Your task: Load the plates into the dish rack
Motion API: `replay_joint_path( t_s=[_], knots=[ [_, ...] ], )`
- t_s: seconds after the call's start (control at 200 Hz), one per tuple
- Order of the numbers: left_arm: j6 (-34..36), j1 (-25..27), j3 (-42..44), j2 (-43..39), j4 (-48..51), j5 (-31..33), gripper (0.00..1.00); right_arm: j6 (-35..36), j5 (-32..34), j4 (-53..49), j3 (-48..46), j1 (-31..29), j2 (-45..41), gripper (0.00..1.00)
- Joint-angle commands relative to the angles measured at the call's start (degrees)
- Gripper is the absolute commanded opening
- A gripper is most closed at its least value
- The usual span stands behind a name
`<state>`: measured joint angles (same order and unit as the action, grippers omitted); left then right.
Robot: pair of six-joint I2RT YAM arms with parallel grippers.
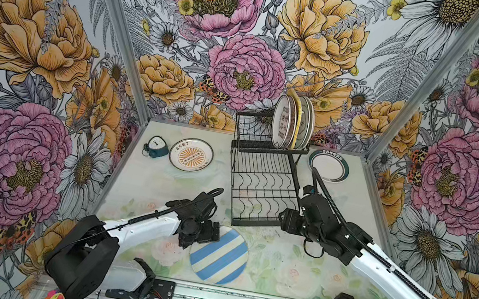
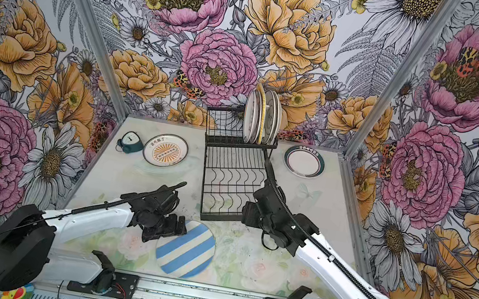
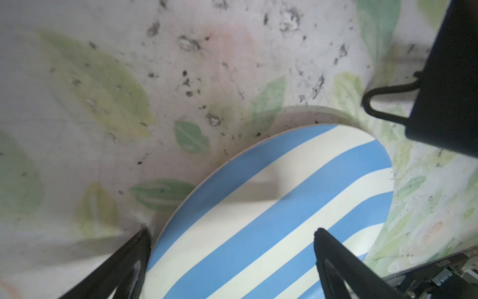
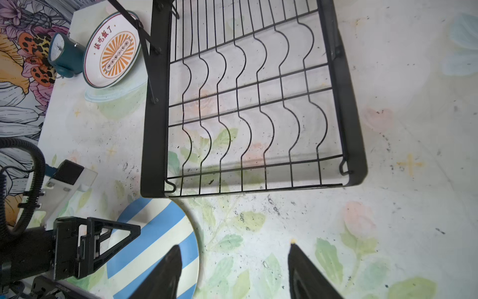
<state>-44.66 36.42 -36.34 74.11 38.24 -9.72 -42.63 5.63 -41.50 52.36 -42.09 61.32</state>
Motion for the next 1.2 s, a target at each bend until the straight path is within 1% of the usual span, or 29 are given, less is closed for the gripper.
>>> replay_joint_path(
  t_s=[0.0,0.175,0.315,0.34,0.36,0.435,0.615,0.896,1.041,1.196],
  knots=[
    [-2.30,1.90,0.00,1.70,-2.41,-3.02,0.99,-1.32,-3.51,2.73,-1.82,-0.62,0.46,0.66],
    [-2.71,3.30,-1.02,1.73,-2.45,-3.63,0.99,-3.58,-8.68,7.61,-6.92,-1.60,0.82,0.66],
    [-2.62,3.05,1.47,-1.29,-1.45,-2.24,0.99,-6.08,-13.34,14.09,-11.88,-3.07,2.27,0.66],
    [-2.54,2.99,2.10,-1.85,-1.25,-1.83,0.98,-6.58,-13.96,15.38,-12.72,-3.07,2.66,0.66],
    [-2.46,2.95,2.56,-2.29,-1.12,-1.53,0.98,-6.96,-14.35,16.33,-13.50,-4.67,2.93,0.66],
    [-2.44,2.99,4.00,-3.30,-0.62,-1.14,0.96,-8.34,-15.69,20.18,-15.93,-6.05,4.07,0.66],
    [-3.22,3.95,5.96,-4.85,-0.62,-1.01,0.91,-10.81,-19.48,28.29,-20.26,-8.04,7.65,0.66],
    [-5.38,4.31,9.57,-10.87,-0.67,-2.65,0.80,-14.47,-21.98,35.96,-24.28,-10.04,11.93,0.66],
    [-5.56,4.45,10.92,-12.19,-2.20,-4.18,0.77,-17.60,-24.81,43.69,-27.15,-10.12,15.12,0.64],
    [-5.32,4.69,11.19,-11.59,-3.83,-5.46,0.76,-17.51,-25.07,44.31,-27.38,-10.74,17.28,0.63]
  ],
)
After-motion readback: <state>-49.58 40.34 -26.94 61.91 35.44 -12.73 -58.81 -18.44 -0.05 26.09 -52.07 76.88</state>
